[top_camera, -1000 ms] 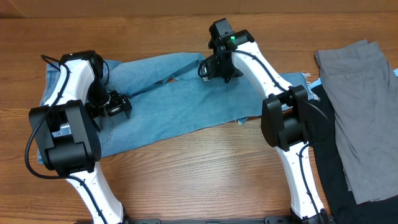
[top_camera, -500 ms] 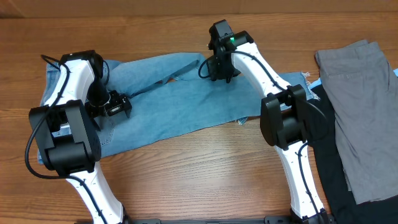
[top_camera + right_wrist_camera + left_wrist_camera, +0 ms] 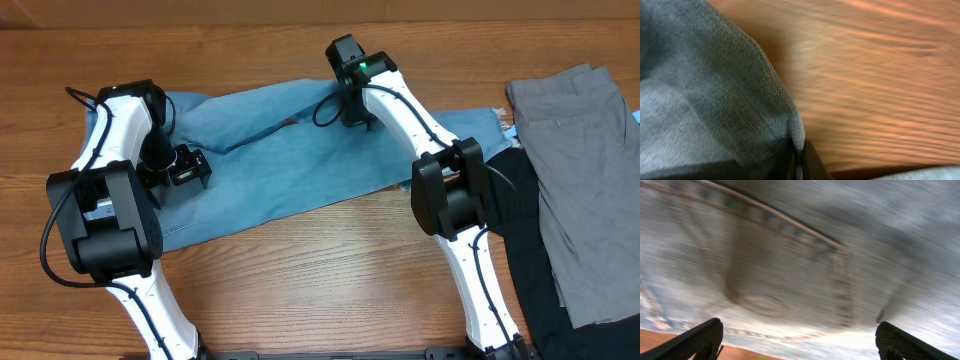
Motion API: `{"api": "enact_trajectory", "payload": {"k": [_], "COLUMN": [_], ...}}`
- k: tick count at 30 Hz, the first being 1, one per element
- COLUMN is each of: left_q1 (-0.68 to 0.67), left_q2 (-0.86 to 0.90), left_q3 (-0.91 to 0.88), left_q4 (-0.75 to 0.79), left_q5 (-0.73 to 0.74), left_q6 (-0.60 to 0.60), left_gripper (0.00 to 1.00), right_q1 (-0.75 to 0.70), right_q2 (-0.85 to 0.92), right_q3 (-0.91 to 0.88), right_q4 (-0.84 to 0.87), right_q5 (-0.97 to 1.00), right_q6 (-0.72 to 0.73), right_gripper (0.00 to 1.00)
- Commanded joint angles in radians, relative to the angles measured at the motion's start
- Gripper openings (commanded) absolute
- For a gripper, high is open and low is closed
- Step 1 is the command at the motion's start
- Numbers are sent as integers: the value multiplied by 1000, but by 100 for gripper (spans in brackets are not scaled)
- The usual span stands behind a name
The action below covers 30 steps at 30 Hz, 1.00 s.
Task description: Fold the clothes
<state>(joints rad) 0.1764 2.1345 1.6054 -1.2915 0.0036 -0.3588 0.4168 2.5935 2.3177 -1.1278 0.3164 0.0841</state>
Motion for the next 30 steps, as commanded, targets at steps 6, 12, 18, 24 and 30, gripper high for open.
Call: {"api": "enact_trajectory", "payload": {"k": [6,12,18,24,30], "left_q1": [0,0,10,71,216], "left_q2": [21,44,103,184,214], "left_q3": [-18,-36,-73,-73,-70], "left_q4": [17,59,112,141,130], "left_q5": [-23,-21,-46,-59,-181], "left_q6": [23,23,21,-15,-42], "left_gripper": [100,97,78,4,4], "right_q1": [-64,-64,-65,-69,-76], "right_q2": [34,34,34,23,11], "right_q3": [172,231,231,243,321], "right_q4": [-35,-63,-75,-92,-132], "right_q5": [218,151,105,100,91], "right_q6": [-2,6,32,51,50], "right_gripper": [4,4,4,4,4]}}
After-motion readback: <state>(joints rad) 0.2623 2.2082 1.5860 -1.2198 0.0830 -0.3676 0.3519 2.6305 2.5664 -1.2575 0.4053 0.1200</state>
